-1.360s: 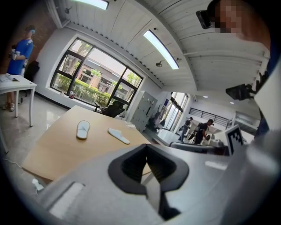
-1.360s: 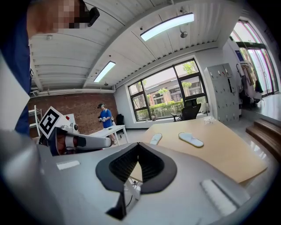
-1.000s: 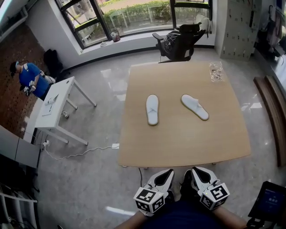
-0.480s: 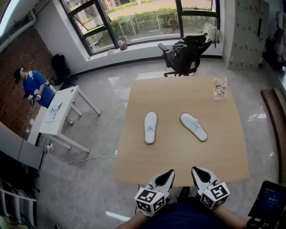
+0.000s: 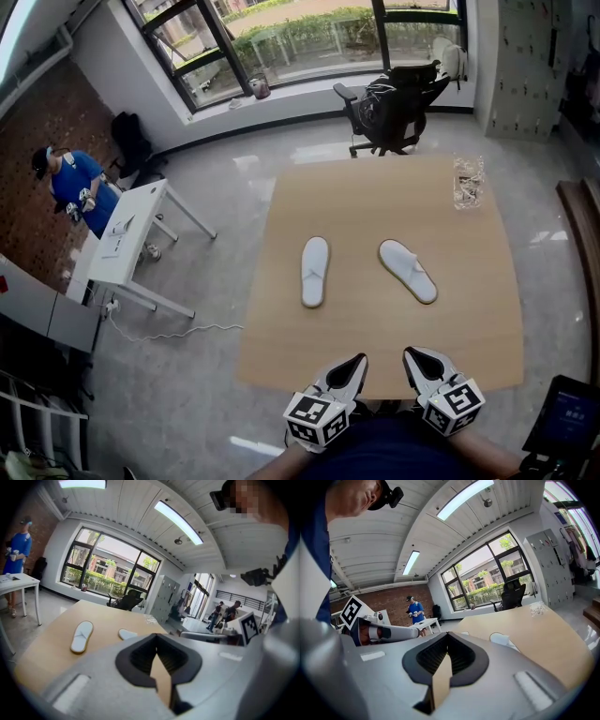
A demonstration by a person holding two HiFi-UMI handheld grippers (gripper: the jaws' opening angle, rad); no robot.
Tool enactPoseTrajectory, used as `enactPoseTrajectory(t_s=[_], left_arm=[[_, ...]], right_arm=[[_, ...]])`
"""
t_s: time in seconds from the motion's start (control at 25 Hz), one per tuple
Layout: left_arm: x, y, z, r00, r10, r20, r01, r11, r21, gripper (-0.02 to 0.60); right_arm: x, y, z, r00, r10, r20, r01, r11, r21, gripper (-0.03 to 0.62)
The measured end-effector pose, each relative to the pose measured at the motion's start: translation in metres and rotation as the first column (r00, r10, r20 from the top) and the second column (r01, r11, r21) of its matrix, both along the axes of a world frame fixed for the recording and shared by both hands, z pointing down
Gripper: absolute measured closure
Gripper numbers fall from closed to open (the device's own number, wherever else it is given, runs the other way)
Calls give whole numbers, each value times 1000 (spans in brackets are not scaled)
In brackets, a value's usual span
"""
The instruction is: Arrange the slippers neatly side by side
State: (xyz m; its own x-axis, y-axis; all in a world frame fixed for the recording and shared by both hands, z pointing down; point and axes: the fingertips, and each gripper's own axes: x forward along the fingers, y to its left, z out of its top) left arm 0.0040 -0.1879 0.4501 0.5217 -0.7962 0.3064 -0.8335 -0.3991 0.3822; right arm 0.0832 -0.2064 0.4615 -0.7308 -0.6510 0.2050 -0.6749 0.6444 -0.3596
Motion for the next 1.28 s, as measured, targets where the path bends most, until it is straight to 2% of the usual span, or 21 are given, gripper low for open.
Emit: enactPoseTrajectory(t_s=[0.16, 0.36, 0.68, 1.04, 1.28], left_arm=[[-9, -8, 7, 1000, -13, -5, 13, 1000, -23, 578], [-26, -30, 6, 1000, 3, -7, -3, 1000, -19, 578], [-54, -65, 3, 998, 51, -27, -52, 999, -12, 578], [-72, -95, 25, 988, 130, -82, -134, 990, -48, 578], [-80, -111, 46, 991, 128, -48, -132, 988, -82, 578]], right_arm=[[-10, -9, 5, 1000, -16, -6, 15, 1000, -26, 583], [-21, -31, 2, 1000, 24, -3, -24, 999, -38, 582], [-45, -61, 1, 997, 79, -6, -79, 996, -50, 582], [-58, -86, 9, 985, 160, -72, -164, 985, -52, 583], [-46, -104, 17, 976, 193, -105, -199, 978, -59, 583]])
